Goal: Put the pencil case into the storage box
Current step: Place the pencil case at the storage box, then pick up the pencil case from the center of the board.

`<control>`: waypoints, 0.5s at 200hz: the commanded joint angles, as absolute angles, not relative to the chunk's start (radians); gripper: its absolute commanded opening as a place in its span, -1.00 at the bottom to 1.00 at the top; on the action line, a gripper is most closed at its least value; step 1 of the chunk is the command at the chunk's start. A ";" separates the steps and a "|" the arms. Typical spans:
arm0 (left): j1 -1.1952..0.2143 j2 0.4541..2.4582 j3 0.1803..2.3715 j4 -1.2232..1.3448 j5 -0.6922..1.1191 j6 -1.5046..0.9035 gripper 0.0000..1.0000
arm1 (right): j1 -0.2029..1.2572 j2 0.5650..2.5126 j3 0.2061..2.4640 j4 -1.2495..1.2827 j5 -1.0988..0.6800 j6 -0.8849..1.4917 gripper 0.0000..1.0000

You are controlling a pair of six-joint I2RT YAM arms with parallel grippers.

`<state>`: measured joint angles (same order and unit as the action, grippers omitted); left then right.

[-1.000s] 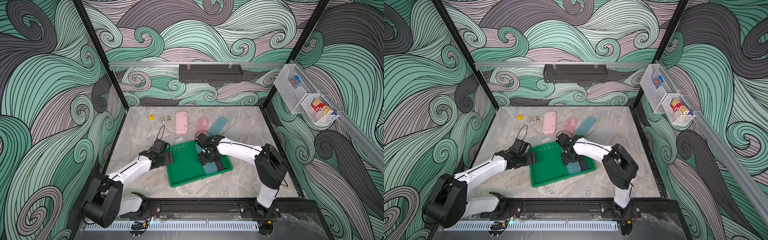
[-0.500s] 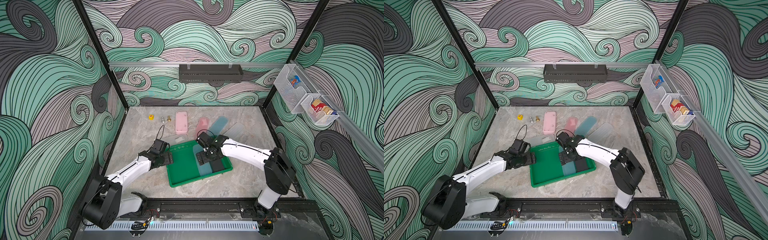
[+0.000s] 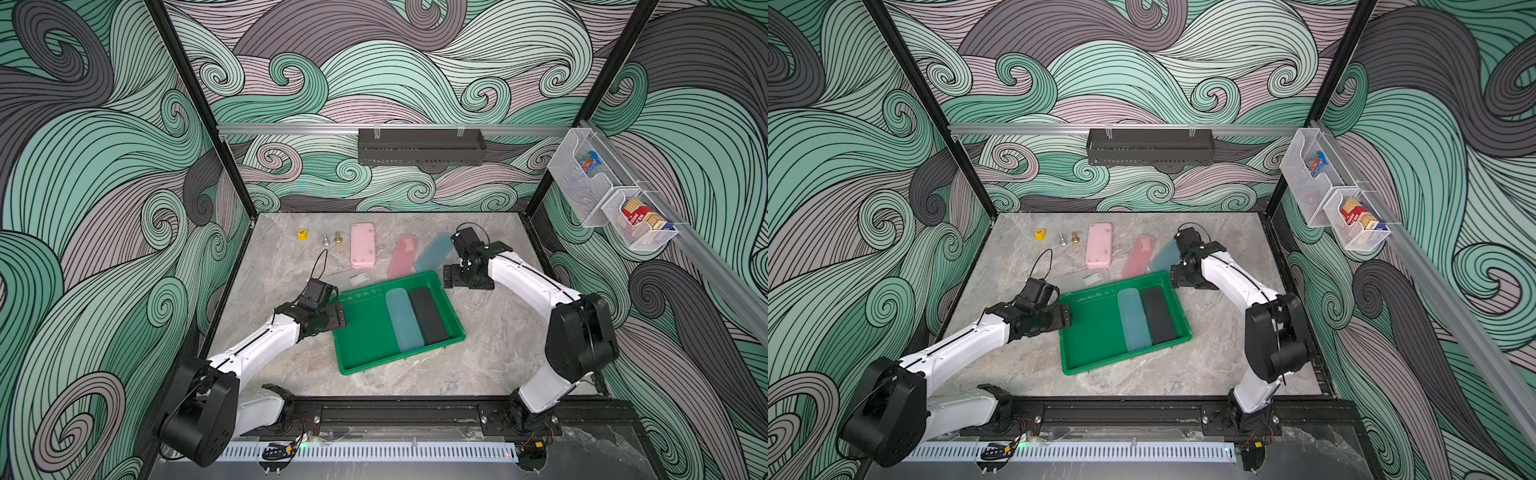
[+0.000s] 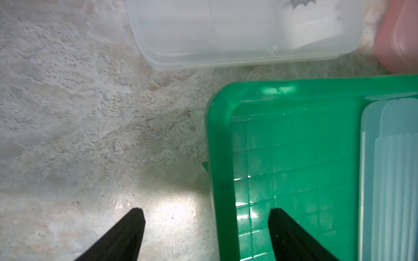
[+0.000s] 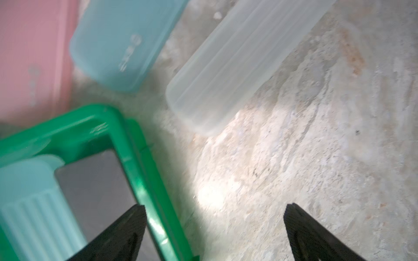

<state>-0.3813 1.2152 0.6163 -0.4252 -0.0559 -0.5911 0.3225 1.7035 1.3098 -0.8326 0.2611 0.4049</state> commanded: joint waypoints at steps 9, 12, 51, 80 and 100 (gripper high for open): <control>-0.374 1.227 0.615 -0.436 -0.042 -0.573 0.79 | 0.246 1.830 1.415 -0.821 0.225 0.407 0.98; -0.374 1.227 0.615 -0.435 -0.041 -0.572 0.80 | 0.240 1.842 1.423 -0.816 0.215 0.411 0.98; -0.374 1.238 0.615 -0.425 -0.037 -0.568 0.80 | 0.193 1.985 1.523 -0.777 0.154 0.473 0.98; -0.374 1.256 0.618 -0.419 -0.032 -0.566 0.79 | 0.181 2.068 1.605 -0.769 0.134 0.510 0.98; -0.374 1.262 0.618 -0.413 -0.029 -0.565 0.79 | 0.180 2.113 1.658 -0.769 0.142 0.519 0.98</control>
<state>-0.3813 1.2510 0.6163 -0.4210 -0.0406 -0.5838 0.1844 2.0796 1.5955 -0.7776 0.1596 0.4828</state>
